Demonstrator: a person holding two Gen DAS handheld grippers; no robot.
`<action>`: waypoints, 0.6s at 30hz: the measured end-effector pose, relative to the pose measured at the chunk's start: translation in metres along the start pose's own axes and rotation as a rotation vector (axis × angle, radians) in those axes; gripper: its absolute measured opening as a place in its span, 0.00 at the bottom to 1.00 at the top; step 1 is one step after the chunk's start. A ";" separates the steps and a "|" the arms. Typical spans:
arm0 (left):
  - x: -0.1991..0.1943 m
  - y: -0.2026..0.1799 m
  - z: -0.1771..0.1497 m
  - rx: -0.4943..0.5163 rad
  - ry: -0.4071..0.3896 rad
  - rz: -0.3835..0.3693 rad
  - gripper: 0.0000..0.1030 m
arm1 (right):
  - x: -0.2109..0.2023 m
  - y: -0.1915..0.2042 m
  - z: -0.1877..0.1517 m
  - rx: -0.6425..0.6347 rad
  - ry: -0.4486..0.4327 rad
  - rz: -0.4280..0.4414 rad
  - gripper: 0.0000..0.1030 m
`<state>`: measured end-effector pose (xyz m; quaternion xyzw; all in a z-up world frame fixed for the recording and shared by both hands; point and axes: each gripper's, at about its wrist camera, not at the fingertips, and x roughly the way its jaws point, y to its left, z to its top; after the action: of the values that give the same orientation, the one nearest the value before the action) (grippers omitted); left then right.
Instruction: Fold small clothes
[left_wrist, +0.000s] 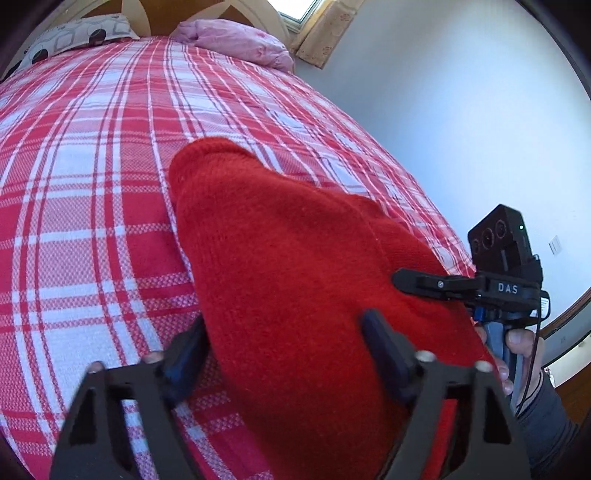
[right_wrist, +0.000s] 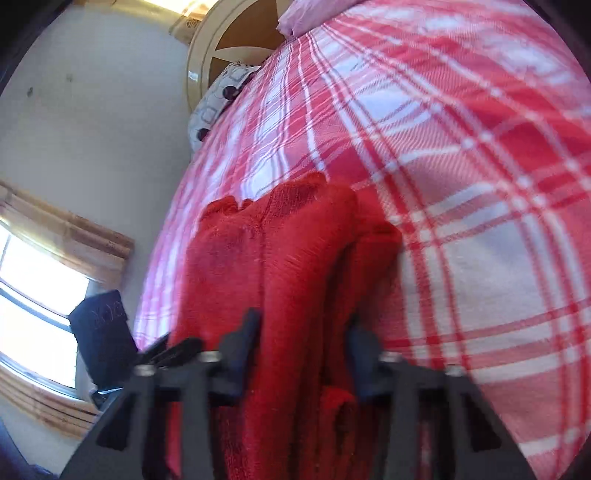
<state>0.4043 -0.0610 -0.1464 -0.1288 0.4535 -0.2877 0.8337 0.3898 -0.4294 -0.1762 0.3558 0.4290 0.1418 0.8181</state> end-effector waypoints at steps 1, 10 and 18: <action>-0.003 0.000 0.000 -0.009 -0.005 -0.006 0.49 | -0.001 0.002 -0.002 -0.007 -0.013 0.003 0.35; -0.066 -0.011 -0.009 -0.077 -0.137 -0.033 0.29 | -0.023 0.047 -0.019 -0.068 -0.105 0.099 0.32; -0.148 -0.005 -0.042 -0.128 -0.256 0.019 0.27 | -0.007 0.116 -0.043 -0.148 -0.071 0.217 0.31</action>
<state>0.3048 0.0253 -0.0669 -0.2131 0.3618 -0.2317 0.8775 0.3590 -0.3317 -0.1068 0.3435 0.3472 0.2479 0.8367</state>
